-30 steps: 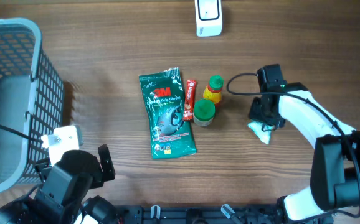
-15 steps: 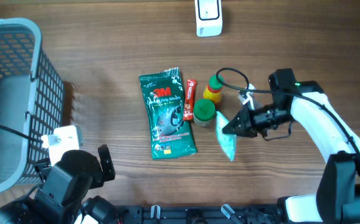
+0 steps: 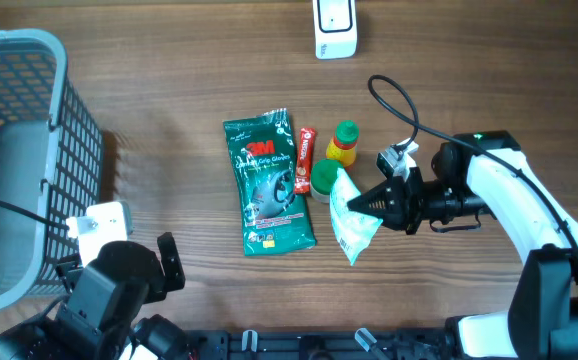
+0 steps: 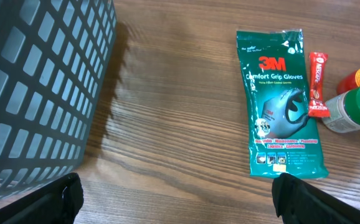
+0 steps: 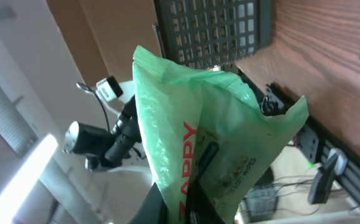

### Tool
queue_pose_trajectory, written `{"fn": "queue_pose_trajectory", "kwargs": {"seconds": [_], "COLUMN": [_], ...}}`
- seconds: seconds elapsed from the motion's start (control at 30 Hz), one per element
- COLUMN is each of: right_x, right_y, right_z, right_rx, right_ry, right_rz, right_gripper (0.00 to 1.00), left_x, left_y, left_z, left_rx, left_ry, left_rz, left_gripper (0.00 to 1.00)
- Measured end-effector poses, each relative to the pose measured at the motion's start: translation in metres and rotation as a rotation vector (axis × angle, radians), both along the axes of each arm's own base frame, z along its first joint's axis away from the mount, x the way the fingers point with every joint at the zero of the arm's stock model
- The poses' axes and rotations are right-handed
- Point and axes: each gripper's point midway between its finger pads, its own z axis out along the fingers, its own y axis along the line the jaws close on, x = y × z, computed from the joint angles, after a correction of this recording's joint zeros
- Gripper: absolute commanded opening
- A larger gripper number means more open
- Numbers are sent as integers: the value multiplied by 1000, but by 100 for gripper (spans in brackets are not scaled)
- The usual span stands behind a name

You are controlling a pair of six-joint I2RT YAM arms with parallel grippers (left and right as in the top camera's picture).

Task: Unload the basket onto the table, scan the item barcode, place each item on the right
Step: 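Lift the wipes pack with the right gripper, then hold the wipes pack in front of the white scanner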

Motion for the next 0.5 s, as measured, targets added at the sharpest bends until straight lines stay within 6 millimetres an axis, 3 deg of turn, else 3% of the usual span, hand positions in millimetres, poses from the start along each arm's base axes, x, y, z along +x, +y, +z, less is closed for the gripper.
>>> {"fn": "queue_pose_trajectory", "kwargs": {"seconds": [0.23,0.5], "right_x": [-25,-52], "right_y": [-2,-4], "right_z": [6,33], "right_rx": [13,25], "right_ry": [-113,-251], "right_rz": [0,0], "right_gripper": [4,4], "left_x": [0,0], "left_y": [0,0], "left_z": [0,0], "left_rx": [0,0], "left_ry": [0,0], "left_rz": [0,0], "left_gripper": [100,100]}}
